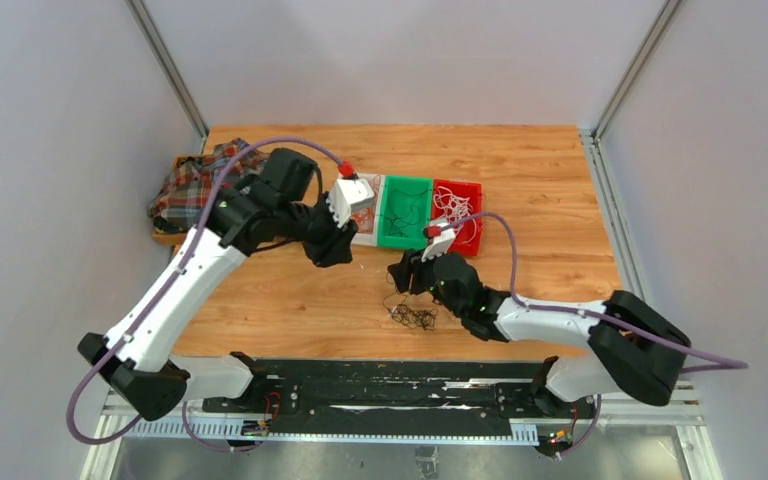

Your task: Untangle the cables

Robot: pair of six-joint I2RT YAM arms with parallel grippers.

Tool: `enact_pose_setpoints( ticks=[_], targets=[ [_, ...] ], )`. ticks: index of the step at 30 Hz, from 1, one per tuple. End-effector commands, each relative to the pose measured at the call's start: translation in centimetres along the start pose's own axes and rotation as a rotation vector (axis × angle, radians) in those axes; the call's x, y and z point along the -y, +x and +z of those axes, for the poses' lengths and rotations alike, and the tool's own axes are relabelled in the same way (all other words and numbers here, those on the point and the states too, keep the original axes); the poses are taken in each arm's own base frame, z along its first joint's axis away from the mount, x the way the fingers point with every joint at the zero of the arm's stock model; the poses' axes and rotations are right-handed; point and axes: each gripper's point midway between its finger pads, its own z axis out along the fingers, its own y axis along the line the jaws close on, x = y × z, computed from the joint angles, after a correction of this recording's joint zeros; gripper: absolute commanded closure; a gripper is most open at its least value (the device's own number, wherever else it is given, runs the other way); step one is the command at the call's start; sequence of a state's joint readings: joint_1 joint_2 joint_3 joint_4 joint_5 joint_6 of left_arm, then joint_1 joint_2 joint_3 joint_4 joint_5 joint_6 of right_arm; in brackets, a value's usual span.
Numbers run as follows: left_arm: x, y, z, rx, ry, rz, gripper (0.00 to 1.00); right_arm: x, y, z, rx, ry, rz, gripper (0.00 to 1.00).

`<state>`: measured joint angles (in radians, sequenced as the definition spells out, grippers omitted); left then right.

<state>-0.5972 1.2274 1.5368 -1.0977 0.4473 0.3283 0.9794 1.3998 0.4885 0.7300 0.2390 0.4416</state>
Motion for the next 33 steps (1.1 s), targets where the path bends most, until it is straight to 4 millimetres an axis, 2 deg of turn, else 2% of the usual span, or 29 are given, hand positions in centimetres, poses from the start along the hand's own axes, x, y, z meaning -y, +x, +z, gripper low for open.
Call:
enact_pose_setpoints(
  ticks=[1,3,5,9,17,22,33],
  targets=[
    [-1.7,2.6,3.0,-0.068,-0.031,-0.015,0.52,4.9,0.3,-2.1,-0.142,0.208,0.029,0.48],
    [-1.6,3.7,4.9,-0.069,0.0,-0.052,0.36,5.9,0.2,-3.3,-0.133,0.224,0.041,0.46],
    [-1.6,4.4,6.8,-0.071,0.02,-0.062,0.28,6.6,-0.7,-4.5,-0.093,0.228,0.071,0.46],
    [-2.0,6.5,11.1,-0.142,0.05,-0.069,0.27,7.5,-1.7,-6.4,-0.04,0.237,0.104,0.46],
    [-3.3,8.0,17.9,-0.166,0.068,-0.277,0.27,8.6,-3.5,-8.9,0.04,0.277,0.102,0.46],
    [-4.1,8.1,20.7,-0.122,0.045,-0.326,0.27,8.6,-4.0,-9.4,0.068,0.275,0.107,0.46],
    [-4.8,10.7,23.9,-0.182,0.037,-0.26,0.34,7.7,-5.0,-9.5,0.101,0.23,0.128,0.5]
  ],
)
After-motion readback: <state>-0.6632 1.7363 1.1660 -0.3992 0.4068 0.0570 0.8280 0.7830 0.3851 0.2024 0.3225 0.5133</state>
